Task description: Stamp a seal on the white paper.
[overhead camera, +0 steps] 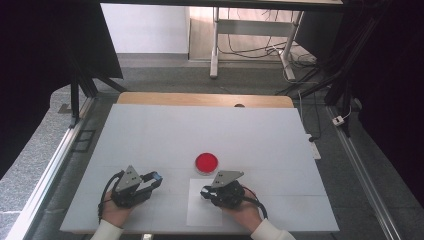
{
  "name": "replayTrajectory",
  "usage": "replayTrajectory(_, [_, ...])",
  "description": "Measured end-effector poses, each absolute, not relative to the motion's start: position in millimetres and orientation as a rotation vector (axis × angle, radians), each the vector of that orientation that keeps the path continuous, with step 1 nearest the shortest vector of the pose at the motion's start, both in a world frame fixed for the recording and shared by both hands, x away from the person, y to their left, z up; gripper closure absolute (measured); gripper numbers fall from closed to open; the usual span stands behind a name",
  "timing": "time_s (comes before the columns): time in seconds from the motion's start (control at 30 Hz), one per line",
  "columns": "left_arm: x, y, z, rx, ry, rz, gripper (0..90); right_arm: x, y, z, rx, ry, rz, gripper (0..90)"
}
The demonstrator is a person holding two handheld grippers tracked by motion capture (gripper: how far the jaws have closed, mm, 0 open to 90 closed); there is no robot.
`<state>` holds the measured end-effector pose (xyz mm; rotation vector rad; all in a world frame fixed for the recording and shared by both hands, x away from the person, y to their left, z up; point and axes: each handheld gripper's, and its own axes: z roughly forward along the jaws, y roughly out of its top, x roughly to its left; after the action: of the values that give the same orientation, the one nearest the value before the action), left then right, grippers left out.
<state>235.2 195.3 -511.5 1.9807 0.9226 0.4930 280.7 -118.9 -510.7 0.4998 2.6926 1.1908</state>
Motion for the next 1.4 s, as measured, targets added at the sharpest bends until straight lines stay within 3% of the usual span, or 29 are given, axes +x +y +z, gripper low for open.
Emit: replayTrajectory(1.4, [238.0, 194.0, -514.9, 1.991, 0.914, 0.474, 65.2, 299.1, -163.0, -478.6, 0.775, 2.446, 1.609, 75.5])
